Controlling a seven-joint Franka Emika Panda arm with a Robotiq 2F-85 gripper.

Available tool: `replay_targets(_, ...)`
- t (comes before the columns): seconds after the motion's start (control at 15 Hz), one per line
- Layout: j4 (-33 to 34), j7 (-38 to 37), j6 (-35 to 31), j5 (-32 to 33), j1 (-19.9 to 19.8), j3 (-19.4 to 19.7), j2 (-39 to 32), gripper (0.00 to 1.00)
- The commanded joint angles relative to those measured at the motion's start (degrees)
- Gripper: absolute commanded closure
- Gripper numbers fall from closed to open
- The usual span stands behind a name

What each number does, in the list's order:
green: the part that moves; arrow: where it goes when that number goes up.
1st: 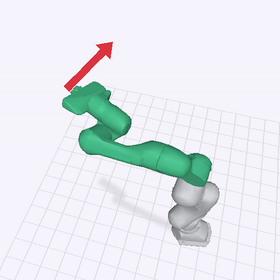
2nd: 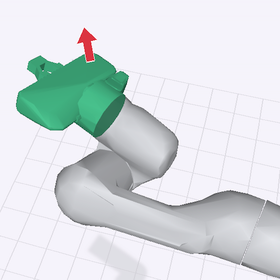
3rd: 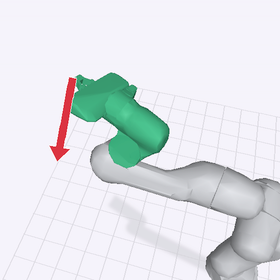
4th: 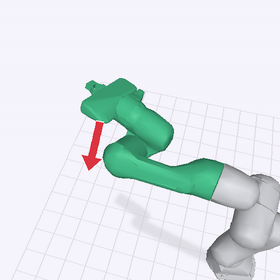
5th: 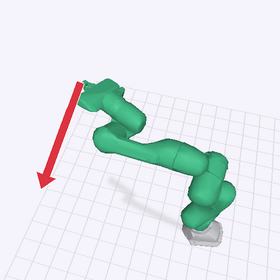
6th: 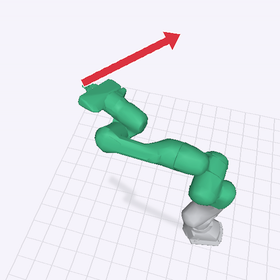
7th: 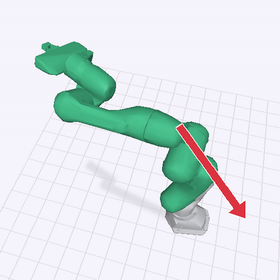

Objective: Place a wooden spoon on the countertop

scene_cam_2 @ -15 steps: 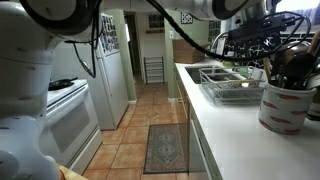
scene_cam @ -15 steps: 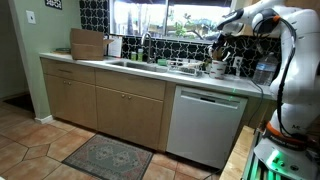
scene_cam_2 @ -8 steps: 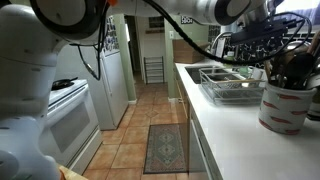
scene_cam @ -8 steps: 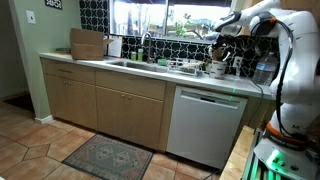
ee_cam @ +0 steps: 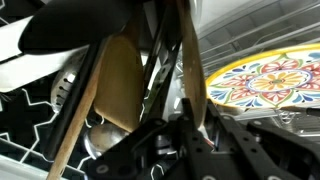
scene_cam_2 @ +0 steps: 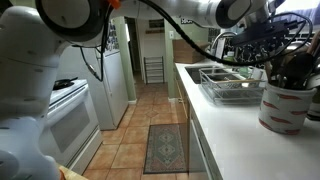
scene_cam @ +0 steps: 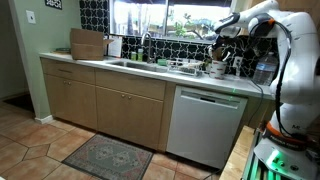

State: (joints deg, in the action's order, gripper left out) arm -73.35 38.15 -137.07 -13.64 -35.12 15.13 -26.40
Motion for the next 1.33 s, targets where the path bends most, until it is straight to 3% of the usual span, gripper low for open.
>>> replay_targets(0.0, 0.2, -1.8, 0.2, 1.8, 0.9, 1.0, 0.0, 1.0)
replay_targets(0.47, -2.2, -5.4, 0.4, 5.5, 3.4, 2.7, 3.4, 0.99)
replay_targets(1.27, -9.9, -8.8, -0.8, 13.0, 7.1, 3.7, 15.6, 0.99)
